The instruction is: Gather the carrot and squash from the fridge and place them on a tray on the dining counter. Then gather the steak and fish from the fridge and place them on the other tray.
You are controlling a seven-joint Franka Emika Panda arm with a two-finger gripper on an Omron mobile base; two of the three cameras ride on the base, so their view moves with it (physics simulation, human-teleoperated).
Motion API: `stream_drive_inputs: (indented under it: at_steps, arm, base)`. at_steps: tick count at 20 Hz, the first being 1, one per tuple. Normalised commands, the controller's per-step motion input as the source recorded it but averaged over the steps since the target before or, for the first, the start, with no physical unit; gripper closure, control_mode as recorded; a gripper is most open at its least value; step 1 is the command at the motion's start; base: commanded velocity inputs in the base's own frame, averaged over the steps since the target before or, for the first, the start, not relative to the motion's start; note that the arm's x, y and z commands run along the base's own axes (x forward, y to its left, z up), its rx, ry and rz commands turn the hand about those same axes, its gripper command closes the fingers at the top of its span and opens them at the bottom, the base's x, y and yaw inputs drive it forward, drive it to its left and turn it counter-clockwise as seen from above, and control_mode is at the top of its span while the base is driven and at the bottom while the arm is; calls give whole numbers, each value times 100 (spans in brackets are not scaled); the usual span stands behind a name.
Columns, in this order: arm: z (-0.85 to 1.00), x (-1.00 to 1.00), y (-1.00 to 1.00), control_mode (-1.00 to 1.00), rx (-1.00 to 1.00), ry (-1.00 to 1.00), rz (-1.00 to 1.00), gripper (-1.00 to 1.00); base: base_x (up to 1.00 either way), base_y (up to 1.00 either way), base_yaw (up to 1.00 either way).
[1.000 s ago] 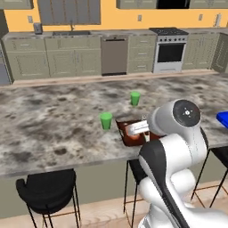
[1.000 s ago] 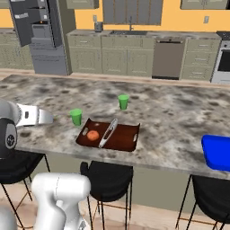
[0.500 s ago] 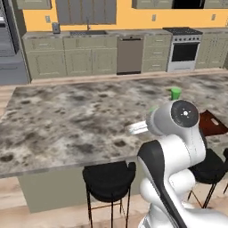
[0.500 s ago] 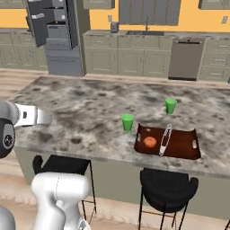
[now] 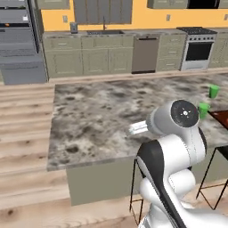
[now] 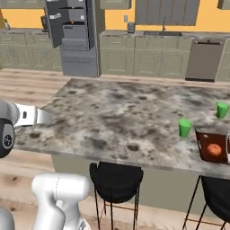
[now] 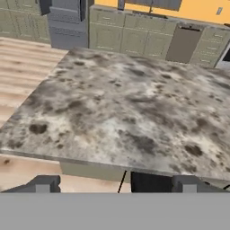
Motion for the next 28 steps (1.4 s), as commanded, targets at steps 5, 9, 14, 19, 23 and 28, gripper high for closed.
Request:
stream_drive_inputs:
  at_steps: [5, 9, 14, 19, 23, 28]
  arm:
    - [0, 0, 0, 100, 0, 0, 0, -100]
    - [0, 0, 0, 100, 0, 0, 0, -100]
    - [0, 0, 0, 100, 0, 0, 0, -100]
    - [0, 0, 0, 100, 0, 0, 0, -100]
    - [0, 0, 0, 100, 0, 0, 0, -100]
    - [0, 0, 0, 100, 0, 0, 0, -100]
  base:
    - [-15, 100, 0]
    - [-14, 100, 0]
    - [0, 100, -1]
    - [38, 99, -6]
    - [72, 84, -8]
    - [98, 64, -10]
